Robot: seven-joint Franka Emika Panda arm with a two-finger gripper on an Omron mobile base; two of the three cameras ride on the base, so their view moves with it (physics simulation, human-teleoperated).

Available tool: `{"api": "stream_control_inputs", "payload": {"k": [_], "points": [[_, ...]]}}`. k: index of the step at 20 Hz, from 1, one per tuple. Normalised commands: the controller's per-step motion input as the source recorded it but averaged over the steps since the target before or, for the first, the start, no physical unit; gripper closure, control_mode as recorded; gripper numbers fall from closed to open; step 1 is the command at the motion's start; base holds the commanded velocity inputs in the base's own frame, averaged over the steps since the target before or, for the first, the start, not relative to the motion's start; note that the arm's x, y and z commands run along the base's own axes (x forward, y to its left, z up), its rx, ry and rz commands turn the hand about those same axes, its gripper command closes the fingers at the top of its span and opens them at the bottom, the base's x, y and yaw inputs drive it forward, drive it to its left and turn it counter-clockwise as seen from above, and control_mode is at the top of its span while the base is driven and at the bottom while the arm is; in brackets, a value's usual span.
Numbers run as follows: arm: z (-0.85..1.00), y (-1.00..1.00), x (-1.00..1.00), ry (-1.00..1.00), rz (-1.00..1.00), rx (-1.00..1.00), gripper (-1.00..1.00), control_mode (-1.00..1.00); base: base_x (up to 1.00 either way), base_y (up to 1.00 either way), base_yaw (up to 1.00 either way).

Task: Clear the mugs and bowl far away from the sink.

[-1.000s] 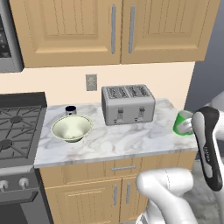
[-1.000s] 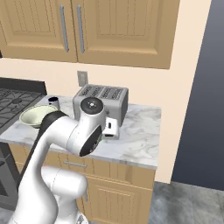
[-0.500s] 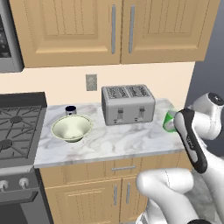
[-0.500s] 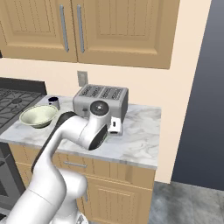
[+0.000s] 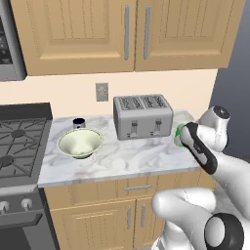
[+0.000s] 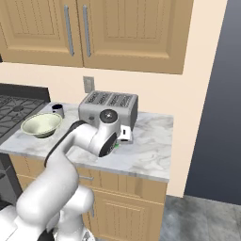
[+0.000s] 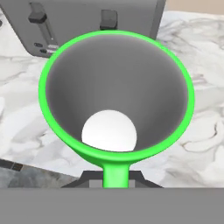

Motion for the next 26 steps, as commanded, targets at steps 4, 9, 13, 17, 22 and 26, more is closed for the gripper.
{"api": "stream_control_inputs", "payload": {"k": [4, 9, 13, 17, 22, 26], "points": [[-0.32, 0.0, 0.39, 0.11, 0.0, -0.02, 1.0, -1.0, 0.0, 0.0, 0.0], [-0.17, 0.0, 0.33, 0.06, 0.0, 0.0, 1.0, -1.0, 0.0, 0.0, 0.0], [-0.13, 0.0, 0.32, 0.03, 0.0, 0.0, 1.0, -1.0, 0.0, 0.0, 0.0], [-0.18, 0.0, 0.32, 0.0, 0.0, 0.0, 1.0, -1.0, 0.0, 0.0, 0.0], [-0.21, 0.0, 0.28, 0.0, -0.01, 0.0, 1.0, -1.0, 0.0, 0.0, 0.0], [-0.2, 0.0, 0.24, 0.0, -0.04, 0.0, 1.0, -1.0, 0.0, 0.0, 0.0]]}}
